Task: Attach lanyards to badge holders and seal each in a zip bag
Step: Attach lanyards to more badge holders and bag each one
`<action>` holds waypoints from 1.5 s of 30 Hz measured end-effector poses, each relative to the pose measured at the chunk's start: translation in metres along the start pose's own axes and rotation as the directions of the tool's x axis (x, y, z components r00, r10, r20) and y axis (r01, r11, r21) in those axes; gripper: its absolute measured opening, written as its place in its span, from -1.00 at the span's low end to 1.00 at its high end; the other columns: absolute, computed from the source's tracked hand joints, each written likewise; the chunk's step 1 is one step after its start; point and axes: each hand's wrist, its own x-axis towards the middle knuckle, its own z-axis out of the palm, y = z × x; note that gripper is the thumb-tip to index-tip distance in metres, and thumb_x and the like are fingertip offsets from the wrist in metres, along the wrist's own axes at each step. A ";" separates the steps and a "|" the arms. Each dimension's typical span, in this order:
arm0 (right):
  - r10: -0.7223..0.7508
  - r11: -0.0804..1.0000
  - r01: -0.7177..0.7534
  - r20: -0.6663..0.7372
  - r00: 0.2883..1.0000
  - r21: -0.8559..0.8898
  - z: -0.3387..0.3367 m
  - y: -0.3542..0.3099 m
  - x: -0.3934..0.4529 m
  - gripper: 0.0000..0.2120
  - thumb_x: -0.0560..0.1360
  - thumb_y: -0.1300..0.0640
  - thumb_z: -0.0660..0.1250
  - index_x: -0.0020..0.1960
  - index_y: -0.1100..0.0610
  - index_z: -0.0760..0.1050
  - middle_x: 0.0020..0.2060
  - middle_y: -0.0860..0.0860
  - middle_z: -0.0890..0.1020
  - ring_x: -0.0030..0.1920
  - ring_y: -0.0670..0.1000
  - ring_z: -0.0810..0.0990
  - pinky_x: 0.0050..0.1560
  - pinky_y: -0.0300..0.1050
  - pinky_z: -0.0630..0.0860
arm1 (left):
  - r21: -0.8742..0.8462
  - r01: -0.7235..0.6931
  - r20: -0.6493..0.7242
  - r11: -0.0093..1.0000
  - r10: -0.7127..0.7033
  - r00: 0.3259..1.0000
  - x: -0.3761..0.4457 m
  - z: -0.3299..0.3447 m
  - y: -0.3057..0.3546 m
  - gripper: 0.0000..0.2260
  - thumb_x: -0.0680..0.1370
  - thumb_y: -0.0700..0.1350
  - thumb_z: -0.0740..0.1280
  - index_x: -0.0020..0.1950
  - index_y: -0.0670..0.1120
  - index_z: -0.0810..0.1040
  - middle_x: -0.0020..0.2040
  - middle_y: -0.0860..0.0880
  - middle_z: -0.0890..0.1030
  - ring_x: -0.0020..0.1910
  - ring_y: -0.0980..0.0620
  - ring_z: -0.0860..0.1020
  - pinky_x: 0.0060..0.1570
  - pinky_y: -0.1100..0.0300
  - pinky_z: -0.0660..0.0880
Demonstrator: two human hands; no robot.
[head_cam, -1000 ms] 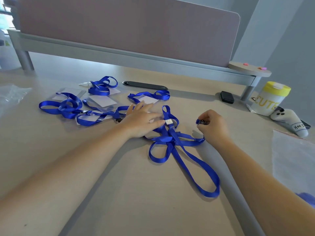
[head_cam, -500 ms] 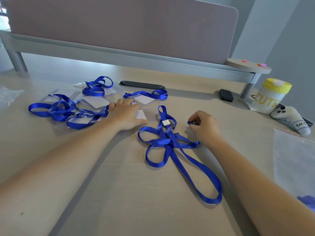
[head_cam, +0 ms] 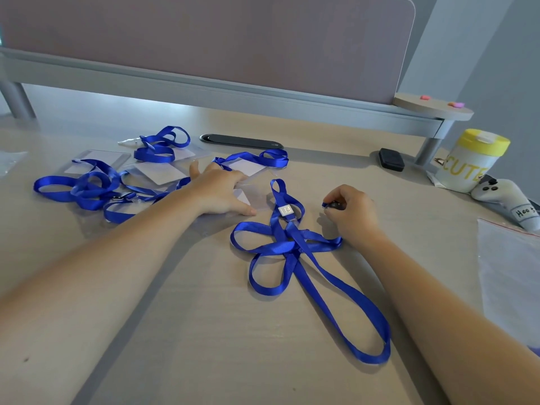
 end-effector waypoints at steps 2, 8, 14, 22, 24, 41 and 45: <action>-0.008 0.999 0.008 -0.013 1.000 0.031 -0.001 -0.003 -0.001 -0.86 0.46 0.34 0.24 -0.01 0.23 0.50 -0.15 0.02 0.51 -0.13 -0.03 0.46 -0.28 -0.36 0.38 | 0.015 -0.012 0.002 1.000 0.012 1.000 -0.002 -0.001 0.002 -0.38 0.38 0.28 0.30 0.38 0.07 0.30 0.28 -0.03 0.46 0.34 -0.06 0.23 0.39 -0.10 0.00; 0.001 0.993 -0.001 0.001 1.000 0.116 -0.009 -0.014 -0.008 -0.91 0.49 0.29 0.25 -0.09 0.12 0.40 -0.12 0.03 0.49 -0.38 -0.04 0.54 -0.28 -0.21 0.51 | 0.000 -0.059 -0.048 0.998 0.059 0.997 -0.018 -0.003 0.009 -0.51 0.47 0.21 0.22 0.34 0.03 0.34 0.25 -0.01 0.50 0.36 -0.03 0.30 0.42 -0.05 -0.15; -0.010 0.993 0.010 0.002 1.000 0.122 -0.017 -0.024 -0.020 -0.87 0.49 0.33 0.22 -0.09 0.12 0.42 -0.10 0.02 0.49 -0.31 -0.02 0.56 -0.17 -0.14 0.55 | 0.043 -0.099 -0.071 0.994 0.102 0.992 -0.038 -0.008 0.020 -0.58 0.55 0.16 0.10 0.30 -0.04 0.37 0.12 -0.07 0.56 0.16 -0.10 0.46 0.15 0.11 0.23; 0.005 0.990 -0.005 0.002 1.000 0.140 -0.023 -0.032 -0.038 -0.79 0.48 0.38 0.20 0.04 0.16 0.46 -0.03 0.08 0.51 -0.05 0.12 0.59 0.04 -0.02 0.56 | 0.015 -0.117 -0.045 0.993 0.118 0.992 -0.056 -0.021 0.025 -0.67 0.54 0.07 0.21 0.24 -0.05 0.40 0.17 -0.08 0.58 0.13 -0.10 0.50 0.02 0.07 0.42; 0.007 0.990 -0.007 -0.002 1.000 0.144 -0.024 -0.033 -0.041 -0.74 0.47 0.37 0.23 0.13 0.20 0.46 0.04 0.11 0.54 0.02 0.15 0.58 0.09 -0.03 0.54 | -0.012 -0.124 -0.042 0.992 0.123 0.992 -0.061 -0.023 0.027 -0.65 0.55 -0.01 0.22 0.31 -0.05 0.35 0.20 -0.08 0.56 0.17 -0.08 0.49 0.08 0.10 0.42; -0.074 0.987 0.074 -0.011 0.997 0.140 -0.053 -0.037 -0.063 -0.92 0.53 0.21 0.22 -0.04 0.16 0.48 -0.12 0.02 0.52 -0.13 -0.01 0.50 -0.10 -0.20 0.45 | -0.194 -0.211 -0.414 0.958 0.115 0.903 -0.070 -0.030 0.051 -0.71 0.57 -0.21 0.13 0.24 -0.06 0.48 0.09 -0.13 0.61 0.06 -0.13 0.51 -0.08 0.13 0.38; -0.046 0.987 0.052 -0.042 0.998 0.149 -0.063 -0.037 -0.062 -0.94 0.54 0.20 0.17 -0.09 0.14 0.41 -0.14 0.04 0.53 -0.21 -0.06 0.50 -0.16 -0.22 0.49 | -0.341 -0.244 -0.422 0.908 0.084 0.903 -0.069 -0.037 0.063 -0.75 0.55 -0.20 0.16 0.18 -0.07 0.52 0.07 -0.10 0.62 0.08 -0.11 0.52 0.04 0.04 0.48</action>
